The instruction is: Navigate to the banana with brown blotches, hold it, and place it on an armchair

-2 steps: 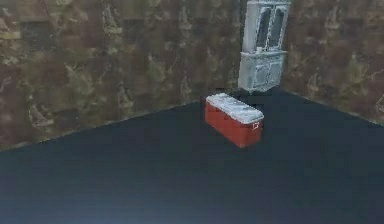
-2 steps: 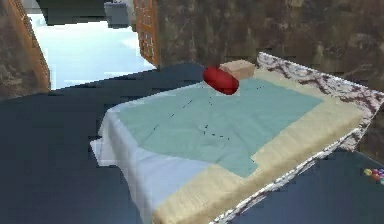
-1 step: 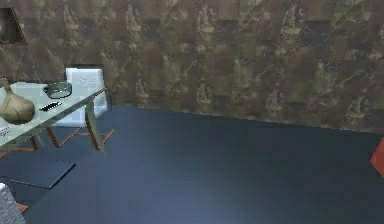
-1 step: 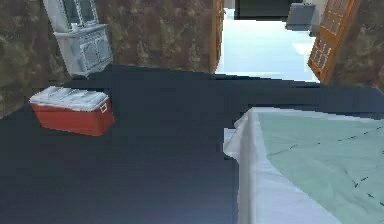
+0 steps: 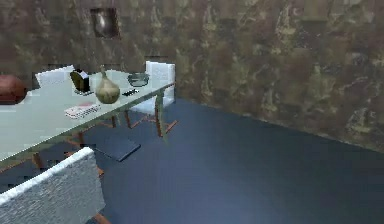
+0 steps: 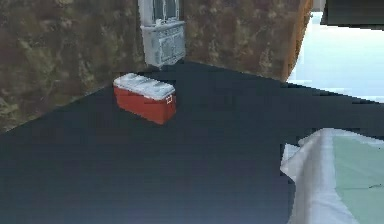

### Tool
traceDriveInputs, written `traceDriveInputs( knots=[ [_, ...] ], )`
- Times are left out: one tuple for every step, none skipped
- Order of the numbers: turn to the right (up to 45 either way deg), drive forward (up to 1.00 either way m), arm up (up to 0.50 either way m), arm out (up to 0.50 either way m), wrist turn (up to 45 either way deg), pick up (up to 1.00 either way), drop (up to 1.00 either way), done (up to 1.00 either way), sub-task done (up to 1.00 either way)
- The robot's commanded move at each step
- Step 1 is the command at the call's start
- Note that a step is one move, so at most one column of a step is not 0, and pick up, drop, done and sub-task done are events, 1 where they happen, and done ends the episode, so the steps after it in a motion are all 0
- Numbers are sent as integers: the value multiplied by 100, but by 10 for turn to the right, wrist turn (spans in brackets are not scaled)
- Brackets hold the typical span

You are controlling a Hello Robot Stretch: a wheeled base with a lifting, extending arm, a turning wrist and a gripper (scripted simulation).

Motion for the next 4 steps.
traceDriveInputs(
  knots=[
    [0,15,0,0,0,0,0,0,0],
    [450,0,0,0,0,0,0,0,0],
    [450,0,0,0,0,0,0,0,0],
    [90,0,0,0,0,0,0,0,0]
  ],
)
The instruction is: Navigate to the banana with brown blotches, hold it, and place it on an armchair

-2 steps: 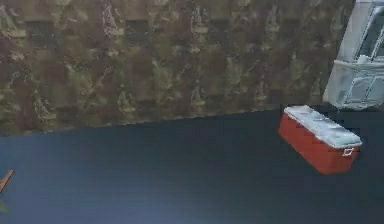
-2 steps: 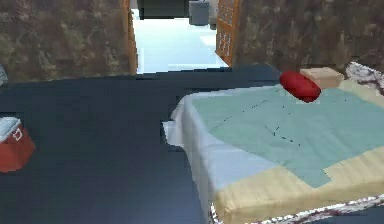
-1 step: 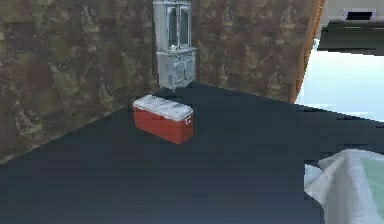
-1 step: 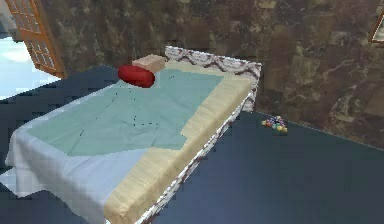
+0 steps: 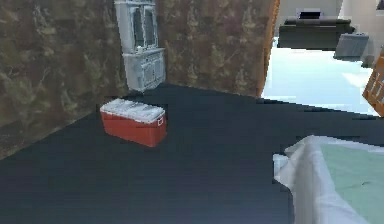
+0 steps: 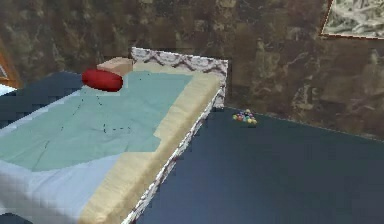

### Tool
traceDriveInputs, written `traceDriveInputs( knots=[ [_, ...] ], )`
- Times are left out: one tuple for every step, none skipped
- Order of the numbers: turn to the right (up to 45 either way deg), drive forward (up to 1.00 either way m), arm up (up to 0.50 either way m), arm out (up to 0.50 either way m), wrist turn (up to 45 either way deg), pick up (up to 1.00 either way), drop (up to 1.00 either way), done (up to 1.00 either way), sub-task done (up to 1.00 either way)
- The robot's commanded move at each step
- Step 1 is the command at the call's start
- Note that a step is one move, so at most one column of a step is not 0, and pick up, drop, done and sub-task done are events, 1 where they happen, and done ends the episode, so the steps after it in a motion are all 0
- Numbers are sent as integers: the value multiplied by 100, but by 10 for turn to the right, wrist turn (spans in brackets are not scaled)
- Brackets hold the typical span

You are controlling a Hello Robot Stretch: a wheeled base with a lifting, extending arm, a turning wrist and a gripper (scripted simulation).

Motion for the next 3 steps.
traceDriveInputs(
  knots=[
    [0,35,0,0,0,0,0,0,0],
    [90,0,0,0,0,0,0,0,0],
    [0,100,0,0,0,0,0,0,0]
  ],
)
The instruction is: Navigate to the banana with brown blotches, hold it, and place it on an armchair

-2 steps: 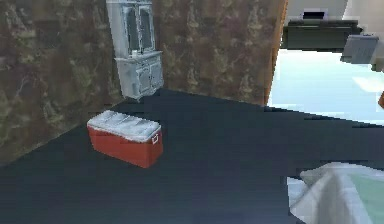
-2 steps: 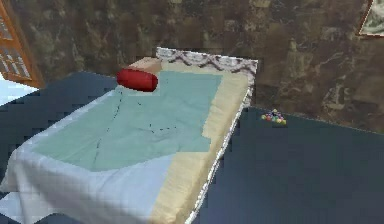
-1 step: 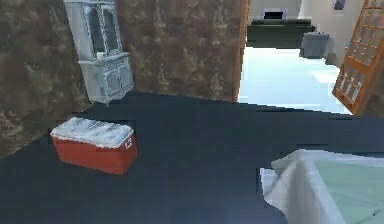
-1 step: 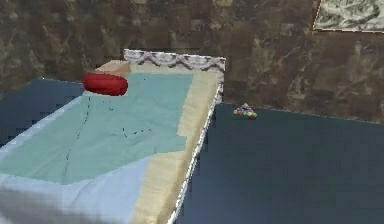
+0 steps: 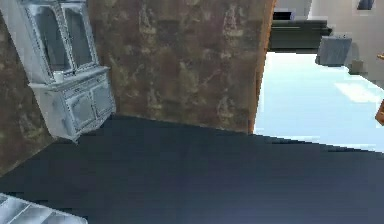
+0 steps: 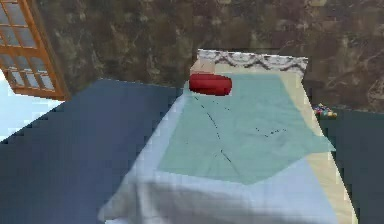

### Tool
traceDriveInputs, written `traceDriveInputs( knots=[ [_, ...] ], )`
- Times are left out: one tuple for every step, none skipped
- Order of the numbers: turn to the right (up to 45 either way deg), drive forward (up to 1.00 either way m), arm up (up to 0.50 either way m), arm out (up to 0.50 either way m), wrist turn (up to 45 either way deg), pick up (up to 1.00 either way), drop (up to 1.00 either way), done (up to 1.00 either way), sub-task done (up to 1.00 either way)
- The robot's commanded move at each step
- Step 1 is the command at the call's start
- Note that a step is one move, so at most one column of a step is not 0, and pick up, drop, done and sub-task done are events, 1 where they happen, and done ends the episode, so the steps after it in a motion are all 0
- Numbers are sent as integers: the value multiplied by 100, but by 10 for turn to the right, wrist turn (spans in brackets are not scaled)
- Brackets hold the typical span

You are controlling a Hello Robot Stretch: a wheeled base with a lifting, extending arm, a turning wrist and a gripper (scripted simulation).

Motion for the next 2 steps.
traceDriveInputs(
  knots=[
    [0,80,0,0,0,0,0,0,0],
    [450,0,0,0,0,0,0,0,0]
  ],
)
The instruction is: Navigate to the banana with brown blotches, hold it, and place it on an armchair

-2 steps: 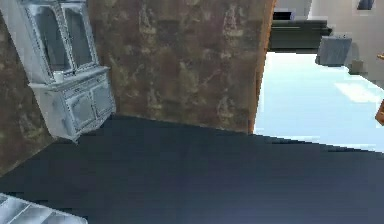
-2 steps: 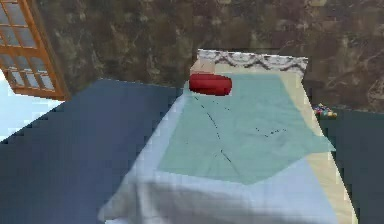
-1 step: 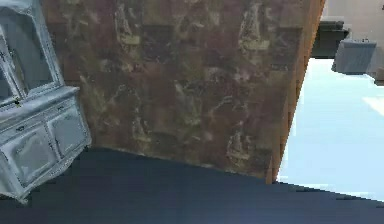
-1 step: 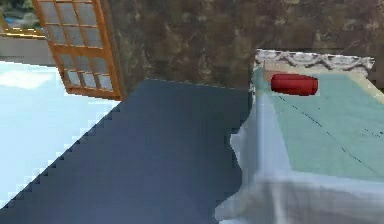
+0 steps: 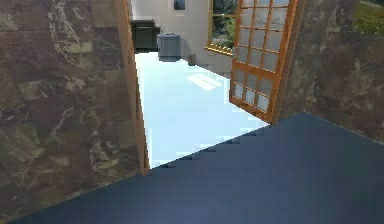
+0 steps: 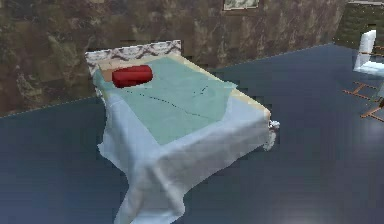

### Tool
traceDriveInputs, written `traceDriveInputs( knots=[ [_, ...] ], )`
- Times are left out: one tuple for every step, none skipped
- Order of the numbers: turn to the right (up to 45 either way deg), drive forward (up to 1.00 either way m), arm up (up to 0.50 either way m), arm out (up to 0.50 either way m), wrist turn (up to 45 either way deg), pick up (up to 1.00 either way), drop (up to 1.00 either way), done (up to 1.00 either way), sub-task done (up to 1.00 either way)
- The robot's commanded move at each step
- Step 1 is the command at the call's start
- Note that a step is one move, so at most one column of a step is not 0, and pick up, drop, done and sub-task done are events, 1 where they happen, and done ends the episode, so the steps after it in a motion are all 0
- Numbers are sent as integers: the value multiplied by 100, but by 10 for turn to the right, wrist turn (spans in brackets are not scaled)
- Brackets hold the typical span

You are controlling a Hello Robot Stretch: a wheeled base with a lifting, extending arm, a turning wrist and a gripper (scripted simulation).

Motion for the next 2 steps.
traceDriveInputs(
  knots=[
    [30,0,0,0,0,0,0,0,0],
    [0,100,0,0,0,0,0,0,0]
  ],
)
